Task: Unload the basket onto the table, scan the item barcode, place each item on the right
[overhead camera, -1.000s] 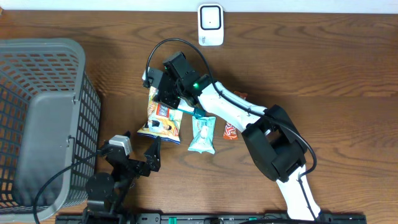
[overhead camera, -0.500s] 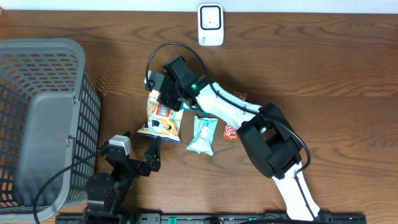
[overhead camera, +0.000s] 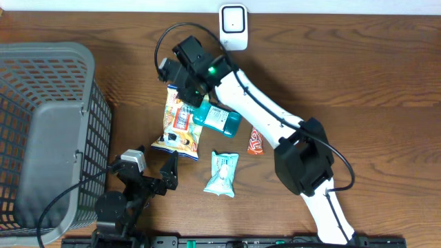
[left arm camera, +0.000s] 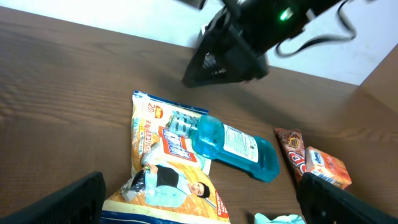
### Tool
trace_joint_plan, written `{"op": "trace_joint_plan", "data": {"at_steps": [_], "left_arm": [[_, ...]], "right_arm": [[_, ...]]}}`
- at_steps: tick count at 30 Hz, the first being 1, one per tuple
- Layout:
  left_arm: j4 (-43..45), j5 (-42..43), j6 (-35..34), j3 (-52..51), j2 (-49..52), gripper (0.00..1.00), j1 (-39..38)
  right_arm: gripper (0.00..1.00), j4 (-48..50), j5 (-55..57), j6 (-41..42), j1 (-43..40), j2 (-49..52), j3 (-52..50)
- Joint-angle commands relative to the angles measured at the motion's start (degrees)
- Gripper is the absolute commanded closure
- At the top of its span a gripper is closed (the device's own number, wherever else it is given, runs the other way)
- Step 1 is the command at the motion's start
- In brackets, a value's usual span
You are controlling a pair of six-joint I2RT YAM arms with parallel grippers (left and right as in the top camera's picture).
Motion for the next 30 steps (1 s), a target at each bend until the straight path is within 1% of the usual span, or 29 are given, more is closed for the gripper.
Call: {"op": "trace_joint_plan", "data": {"at_steps": [1,3,12,15,19,21,23,24,28,29,30], "left_arm": [[-1.4,0.9,1.2,-0.9,0.0,0.02,0.2],[-1.4,0.9,1.2,-0.8,0.0,0.02,0.2],[-1.4,0.9,1.2,-0.9,0.0,0.02,0.2],[-1.4,0.9,1.2,-0.9,0.0,0.02,0.2],[-1.4,0.9,1.2,-0.9,0.0,0.02,0.2],[-1.4,0.9,1.2,-0.9,0.0,0.02,0.2],[-1.4,0.9,1.2,-0.9,0.0,0.02,0.2],[-1.4,0.9,1.2,-0.9,0.0,0.02,0.2],[-1.4,0.9,1.2,-0.9,0.0,0.02,0.2],[-1.4,0.9,1.2,-0.9,0.0,0.02,0.2],[-1.4,0.9,1.2,-0.9,0.0,0.02,0.2]], "right_arm": [[0.65,-2.6,-1.4,0.2,-0.7,0.7,2.6],[0.62,-4.2,-2.8,-2.0,-0.7,1.5,2.5],[0.63,-4.7,-3.0,-0.6,-0.6,7.2,2.4],[0.62,-5.0,-4.8,-0.7,-0.5,7.9,2.4],[0.57,-5.1,-6.6,-0.7,-0.3,8.1,2.4],[0.54,-6.0,-7.2,-2.1,-0.3,8.2,2.4],[0.49,-7.2,-7.1,-3.8,-0.3,8.7,2.4],[0.44,-7.9,-7.1,-4.5,-0.3,9.0,2.4],[0.11,-11.5,-7.1,-9.0,-0.3,11.7,2.4],[0.06,-12.1,-7.1,-10.3,-0.3,12.3,2.4],[0.08,-12.3,-7.0,-11.2,-0.3,13.2,2.4]]}}
